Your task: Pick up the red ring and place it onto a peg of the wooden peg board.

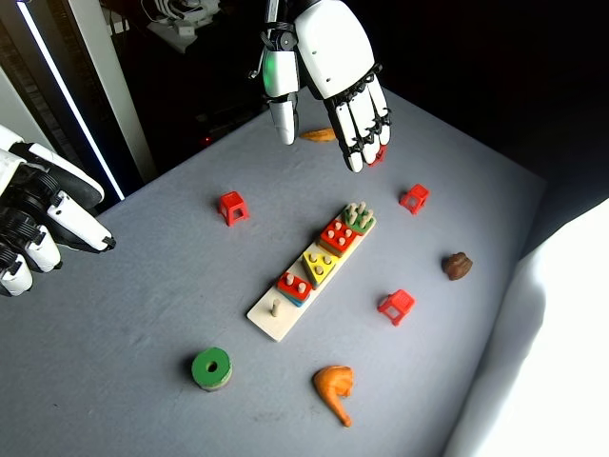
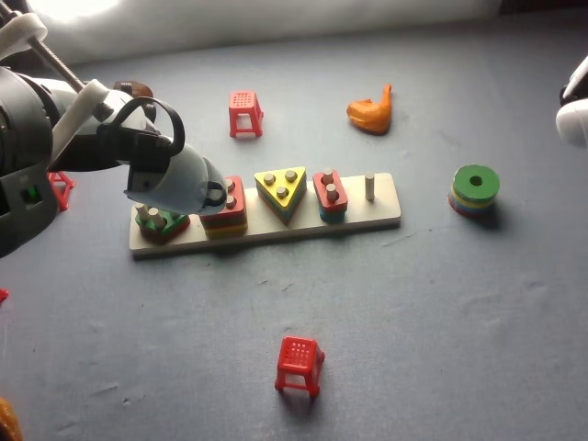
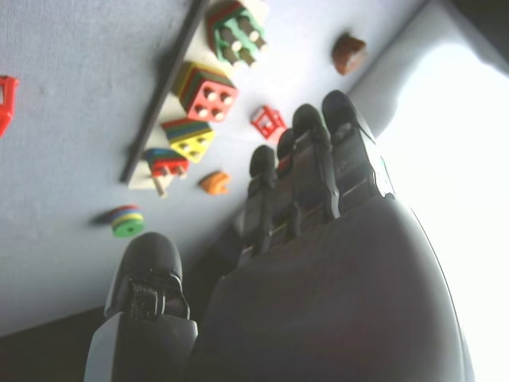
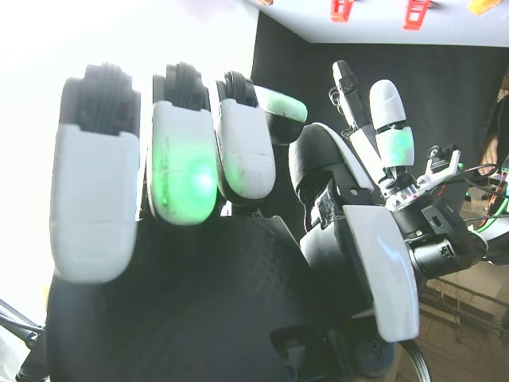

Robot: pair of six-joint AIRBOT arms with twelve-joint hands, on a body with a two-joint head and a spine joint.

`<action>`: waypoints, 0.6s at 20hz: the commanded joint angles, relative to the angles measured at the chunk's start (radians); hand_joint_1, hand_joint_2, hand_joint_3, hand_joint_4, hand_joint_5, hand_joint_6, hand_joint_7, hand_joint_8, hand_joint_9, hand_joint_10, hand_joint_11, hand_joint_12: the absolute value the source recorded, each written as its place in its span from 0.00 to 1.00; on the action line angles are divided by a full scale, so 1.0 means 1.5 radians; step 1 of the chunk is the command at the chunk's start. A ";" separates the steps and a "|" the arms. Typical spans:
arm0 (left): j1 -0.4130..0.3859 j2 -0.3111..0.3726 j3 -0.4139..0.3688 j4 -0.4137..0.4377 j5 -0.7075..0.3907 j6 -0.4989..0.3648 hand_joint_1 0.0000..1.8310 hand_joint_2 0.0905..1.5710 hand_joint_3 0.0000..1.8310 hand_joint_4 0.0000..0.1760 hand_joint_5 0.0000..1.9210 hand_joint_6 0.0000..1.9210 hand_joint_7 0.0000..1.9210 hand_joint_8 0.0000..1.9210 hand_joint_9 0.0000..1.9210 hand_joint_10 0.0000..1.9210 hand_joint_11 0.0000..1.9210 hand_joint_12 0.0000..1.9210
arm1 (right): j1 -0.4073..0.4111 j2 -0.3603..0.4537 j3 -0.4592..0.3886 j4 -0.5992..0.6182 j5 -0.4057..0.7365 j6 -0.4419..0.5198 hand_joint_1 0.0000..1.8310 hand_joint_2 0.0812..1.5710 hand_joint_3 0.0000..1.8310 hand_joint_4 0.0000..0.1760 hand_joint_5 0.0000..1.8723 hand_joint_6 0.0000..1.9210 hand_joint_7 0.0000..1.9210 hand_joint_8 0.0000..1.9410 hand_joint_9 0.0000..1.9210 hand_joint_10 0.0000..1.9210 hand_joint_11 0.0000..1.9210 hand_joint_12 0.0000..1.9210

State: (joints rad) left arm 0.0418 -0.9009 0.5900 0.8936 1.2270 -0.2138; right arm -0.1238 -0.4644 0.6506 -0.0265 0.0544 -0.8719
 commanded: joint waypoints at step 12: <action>-0.005 0.000 0.001 0.054 -0.005 0.002 0.00 0.71 0.00 0.00 0.00 0.00 0.00 0.00 0.00 0.00 0.00 0.00 | -0.006 -0.032 0.054 0.004 0.068 -0.027 0.17 0.63 0.01 0.00 0.00 0.00 0.00 0.00 0.00 0.00 0.00 0.00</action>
State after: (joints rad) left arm 0.0414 -0.9009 0.5900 0.8959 1.2270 -0.2134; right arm -0.1425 -0.5175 0.7269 -0.0265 0.0471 -0.9157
